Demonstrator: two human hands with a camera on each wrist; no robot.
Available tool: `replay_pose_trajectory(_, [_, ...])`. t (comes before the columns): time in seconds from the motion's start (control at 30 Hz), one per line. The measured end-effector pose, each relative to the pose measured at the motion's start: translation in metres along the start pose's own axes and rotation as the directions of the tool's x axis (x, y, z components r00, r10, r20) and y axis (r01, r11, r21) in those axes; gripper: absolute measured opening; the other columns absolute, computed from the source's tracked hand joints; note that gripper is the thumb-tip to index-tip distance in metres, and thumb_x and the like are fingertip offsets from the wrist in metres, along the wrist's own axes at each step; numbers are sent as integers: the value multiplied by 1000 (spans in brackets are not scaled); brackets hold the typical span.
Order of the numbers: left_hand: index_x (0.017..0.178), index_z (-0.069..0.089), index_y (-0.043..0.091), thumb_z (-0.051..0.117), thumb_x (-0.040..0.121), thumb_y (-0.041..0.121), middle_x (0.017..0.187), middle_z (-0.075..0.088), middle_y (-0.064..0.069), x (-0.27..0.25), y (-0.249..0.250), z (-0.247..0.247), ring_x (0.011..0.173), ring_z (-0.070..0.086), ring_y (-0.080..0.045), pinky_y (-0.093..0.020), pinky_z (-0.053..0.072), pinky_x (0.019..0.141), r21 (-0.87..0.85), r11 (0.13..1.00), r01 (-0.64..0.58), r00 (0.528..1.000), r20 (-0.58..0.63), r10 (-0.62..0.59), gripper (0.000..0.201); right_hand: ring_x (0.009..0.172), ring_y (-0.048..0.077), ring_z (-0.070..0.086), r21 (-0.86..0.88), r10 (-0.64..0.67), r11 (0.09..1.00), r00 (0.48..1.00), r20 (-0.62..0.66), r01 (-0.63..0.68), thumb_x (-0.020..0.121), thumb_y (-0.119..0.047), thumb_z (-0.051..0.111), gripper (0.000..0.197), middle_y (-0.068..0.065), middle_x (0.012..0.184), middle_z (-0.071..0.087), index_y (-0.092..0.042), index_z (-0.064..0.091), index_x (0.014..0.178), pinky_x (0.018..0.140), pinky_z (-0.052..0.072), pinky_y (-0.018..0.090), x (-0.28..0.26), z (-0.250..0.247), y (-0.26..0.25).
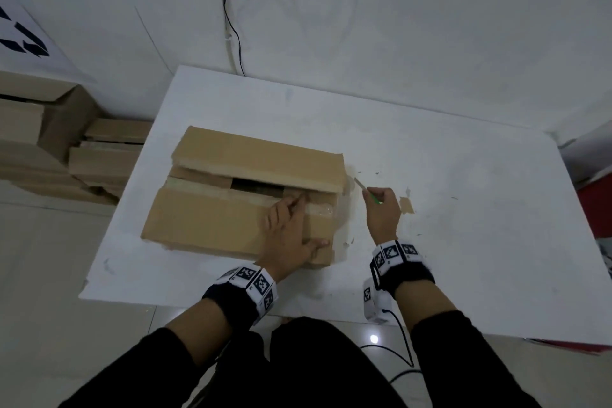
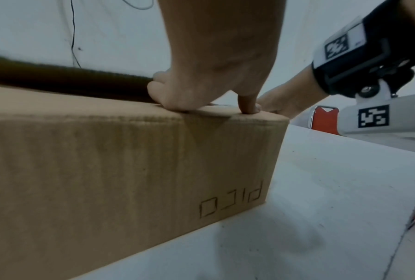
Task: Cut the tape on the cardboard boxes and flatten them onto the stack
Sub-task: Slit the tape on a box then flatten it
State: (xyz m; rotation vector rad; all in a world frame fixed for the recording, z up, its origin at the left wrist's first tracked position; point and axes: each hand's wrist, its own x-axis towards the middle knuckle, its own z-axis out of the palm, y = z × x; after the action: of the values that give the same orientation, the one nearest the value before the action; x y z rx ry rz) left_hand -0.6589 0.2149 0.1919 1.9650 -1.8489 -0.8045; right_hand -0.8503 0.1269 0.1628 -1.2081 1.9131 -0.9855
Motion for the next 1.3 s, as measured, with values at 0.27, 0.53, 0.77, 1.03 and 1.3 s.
replay_pose_trajectory(0.27, [148,16,17,40,49,96,154,11,-12,-5,-21,-22,145,-2,-27,-49,2,118,151,981,120,988,-117,-103,128,119,32,49,-490,270,835,962,-34,-251,91,-42,62,31,11,128,54,-24,62,116,102,39,46,-6,-19,55])
replay_pose_trajectory(0.53, [135,23,22,75,40,77,141,16,-10,13,-39,-42,141,0,-29,-47,-12,116,194,979,-58,998,35,52,122,90,9,63,47,-194,981,939,285,188,103,-24,48,26,-2,92,70,-16,70,91,80,48,23,-36,-7,-38])
replay_pose_trajectory(0.77, [114,40,16,82,58,51,124,42,-10,11,-32,-62,120,40,-32,-49,19,111,321,879,-354,826,-334,455,79,93,18,61,260,-186,955,972,144,144,104,-23,46,17,-2,101,64,-18,62,105,77,49,32,9,4,-95])
replay_pose_trajectory(1.03, [97,53,19,34,96,40,58,55,7,-43,-56,-91,46,49,-14,-27,39,41,177,960,-216,925,-277,259,28,129,27,44,-253,-161,929,911,381,270,88,-42,58,54,6,145,40,-16,51,135,108,38,42,73,58,-105])
replay_pose_trajectory(1.3, [149,23,25,82,60,46,151,20,-21,25,-81,-80,138,21,-47,-70,26,104,569,817,-91,987,-59,151,109,150,37,-1,-663,-37,706,947,318,250,68,-66,75,125,16,163,-4,-9,5,155,120,3,57,28,105,-109])
